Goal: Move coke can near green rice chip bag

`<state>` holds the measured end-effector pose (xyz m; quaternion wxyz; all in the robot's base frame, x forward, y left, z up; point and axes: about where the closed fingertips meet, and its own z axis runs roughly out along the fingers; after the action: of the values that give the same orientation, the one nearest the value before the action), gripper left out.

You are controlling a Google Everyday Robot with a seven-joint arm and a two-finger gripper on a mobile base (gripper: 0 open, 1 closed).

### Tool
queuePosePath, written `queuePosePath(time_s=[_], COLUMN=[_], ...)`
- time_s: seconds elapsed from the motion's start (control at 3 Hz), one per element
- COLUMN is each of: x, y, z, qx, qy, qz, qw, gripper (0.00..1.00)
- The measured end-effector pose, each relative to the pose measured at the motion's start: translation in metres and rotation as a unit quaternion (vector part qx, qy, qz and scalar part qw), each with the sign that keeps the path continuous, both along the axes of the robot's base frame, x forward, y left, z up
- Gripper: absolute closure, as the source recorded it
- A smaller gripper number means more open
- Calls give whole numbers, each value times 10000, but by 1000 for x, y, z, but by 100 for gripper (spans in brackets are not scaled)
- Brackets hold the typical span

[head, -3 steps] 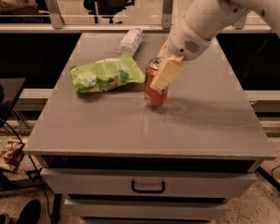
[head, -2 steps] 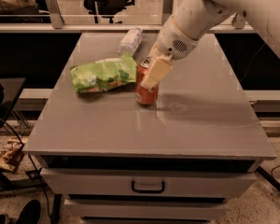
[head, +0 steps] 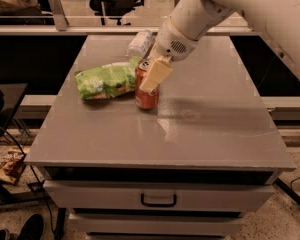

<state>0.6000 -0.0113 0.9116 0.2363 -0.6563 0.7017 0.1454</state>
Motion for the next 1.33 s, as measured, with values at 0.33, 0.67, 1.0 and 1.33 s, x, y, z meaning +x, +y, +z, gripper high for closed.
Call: queuePosePath(time_s=[0.33,0.67,1.0,1.33], x=[4,6,6,5], y=[9,15,17,18], z=[-2,-5,-7,-8], qx=[-85,-147,-152,-153], qy=[-66,-113,-108,-99], qz=[55,130,146,158], qw=[9999,9997,9997,9997], gripper=[62,38,15,0])
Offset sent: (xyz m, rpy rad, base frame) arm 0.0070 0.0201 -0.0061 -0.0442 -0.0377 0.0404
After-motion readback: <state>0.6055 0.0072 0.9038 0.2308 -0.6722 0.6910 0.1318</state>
